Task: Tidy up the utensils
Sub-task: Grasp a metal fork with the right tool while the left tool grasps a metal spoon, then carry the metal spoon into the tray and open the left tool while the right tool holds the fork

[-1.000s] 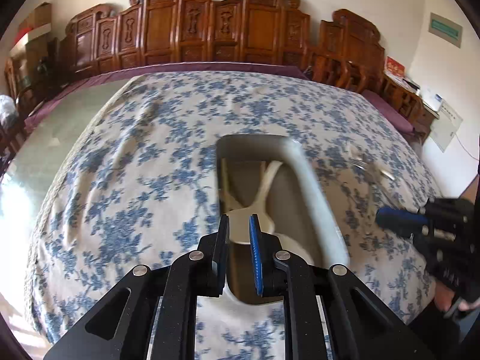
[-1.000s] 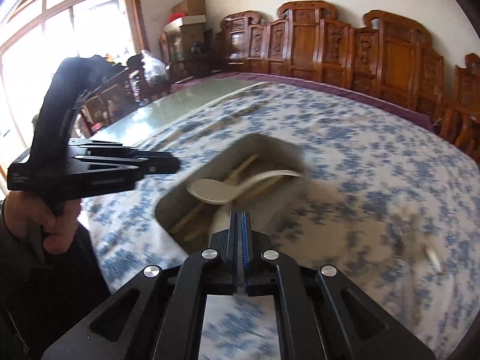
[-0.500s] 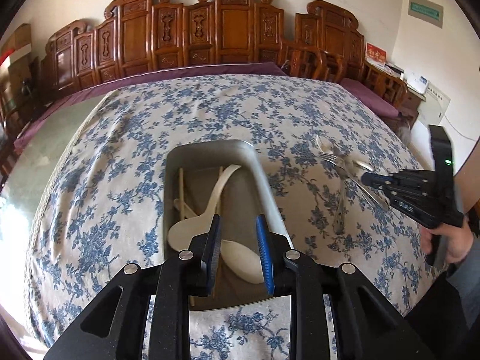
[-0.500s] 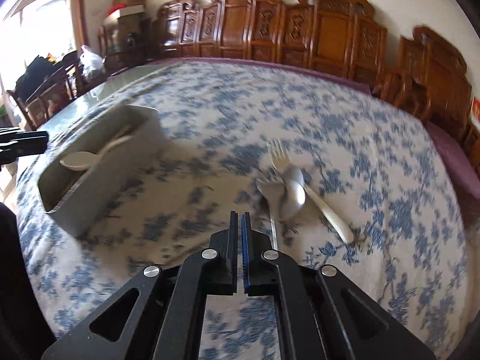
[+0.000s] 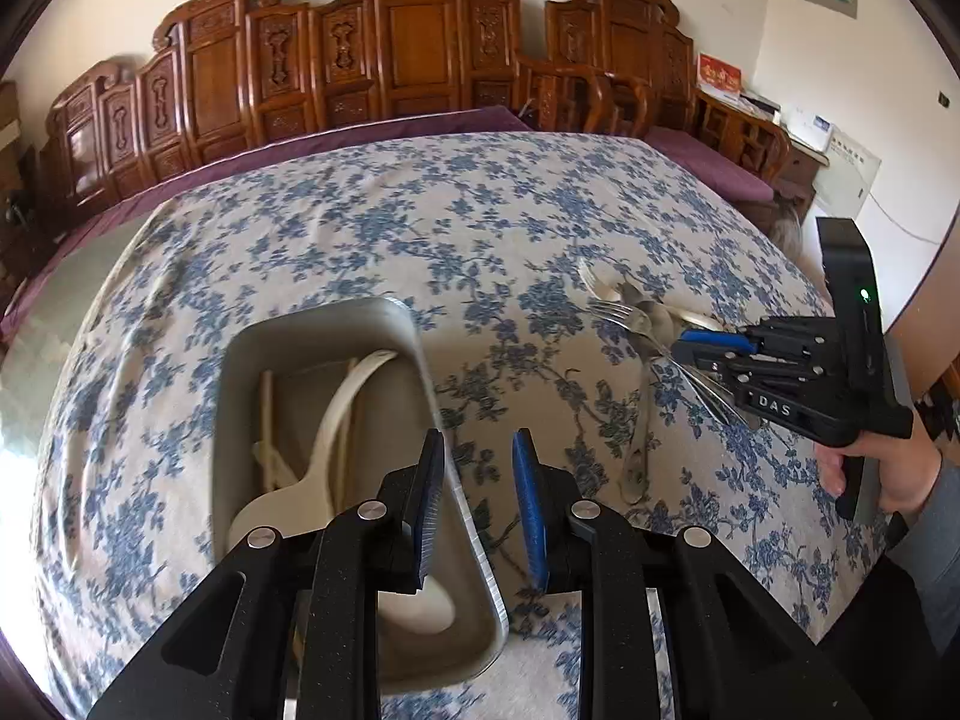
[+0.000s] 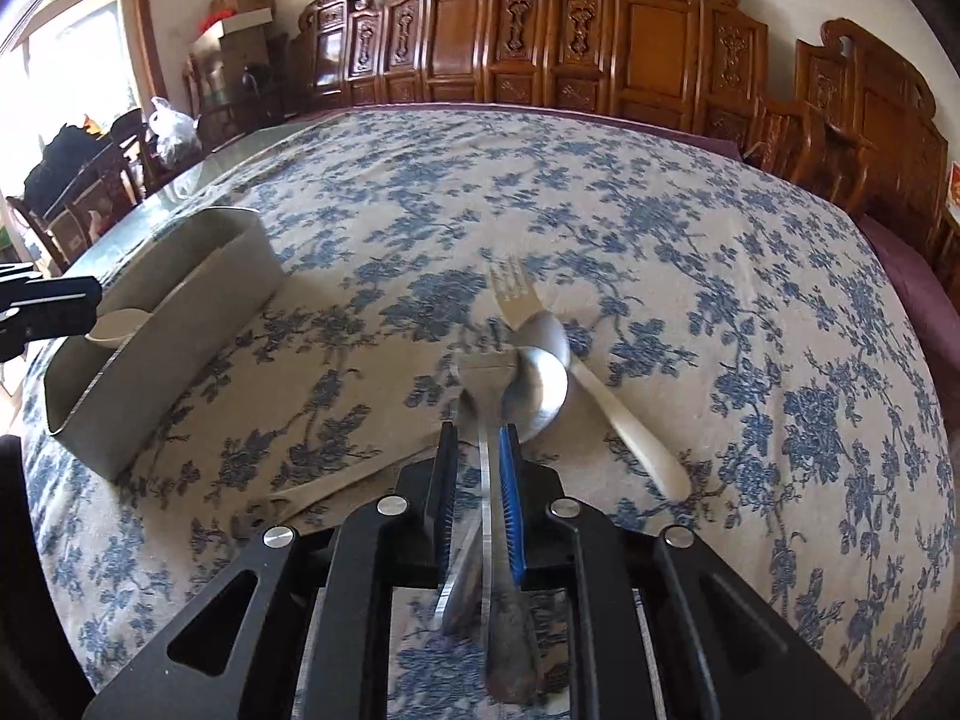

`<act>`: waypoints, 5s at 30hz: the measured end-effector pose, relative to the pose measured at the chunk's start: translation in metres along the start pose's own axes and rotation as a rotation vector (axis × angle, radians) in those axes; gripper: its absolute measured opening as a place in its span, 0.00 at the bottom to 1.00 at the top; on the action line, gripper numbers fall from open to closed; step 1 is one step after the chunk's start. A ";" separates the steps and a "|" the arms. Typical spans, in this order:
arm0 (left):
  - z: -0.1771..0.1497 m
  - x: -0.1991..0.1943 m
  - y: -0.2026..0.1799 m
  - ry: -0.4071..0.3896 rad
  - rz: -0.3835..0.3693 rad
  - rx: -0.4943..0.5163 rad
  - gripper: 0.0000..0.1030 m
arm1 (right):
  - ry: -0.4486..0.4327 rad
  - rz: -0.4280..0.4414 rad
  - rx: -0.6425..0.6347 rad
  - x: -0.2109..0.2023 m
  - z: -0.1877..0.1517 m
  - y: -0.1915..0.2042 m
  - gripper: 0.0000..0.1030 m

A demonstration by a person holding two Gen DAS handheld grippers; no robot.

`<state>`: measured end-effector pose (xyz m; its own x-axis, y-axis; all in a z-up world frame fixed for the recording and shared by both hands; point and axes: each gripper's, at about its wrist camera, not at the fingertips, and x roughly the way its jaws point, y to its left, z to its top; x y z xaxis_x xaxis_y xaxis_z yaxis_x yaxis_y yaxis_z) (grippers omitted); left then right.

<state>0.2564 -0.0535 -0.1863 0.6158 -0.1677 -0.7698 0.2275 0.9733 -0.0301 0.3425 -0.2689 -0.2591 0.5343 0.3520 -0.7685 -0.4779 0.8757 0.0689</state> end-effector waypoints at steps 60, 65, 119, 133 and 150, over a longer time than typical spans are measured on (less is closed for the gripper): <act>0.036 0.124 -0.113 0.187 -0.037 0.181 0.13 | -0.071 0.042 0.181 -0.034 -0.010 -0.055 0.08; 0.035 0.125 -0.119 0.187 -0.048 0.211 0.05 | -0.071 0.050 0.182 -0.034 -0.009 -0.054 0.08; 0.002 0.031 0.049 0.108 0.117 -0.047 0.05 | -0.055 0.045 -0.032 -0.036 0.003 0.063 0.08; 0.002 0.060 0.043 0.159 0.145 -0.031 0.05 | -0.048 0.063 -0.031 -0.031 0.004 0.060 0.08; -0.003 0.032 0.052 0.108 0.125 -0.051 0.06 | -0.056 0.077 -0.045 -0.036 0.005 0.075 0.08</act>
<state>0.2857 -0.0081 -0.2139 0.5515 -0.0300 -0.8336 0.1145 0.9926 0.0400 0.2913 -0.2139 -0.2231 0.5319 0.4371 -0.7253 -0.5496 0.8298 0.0969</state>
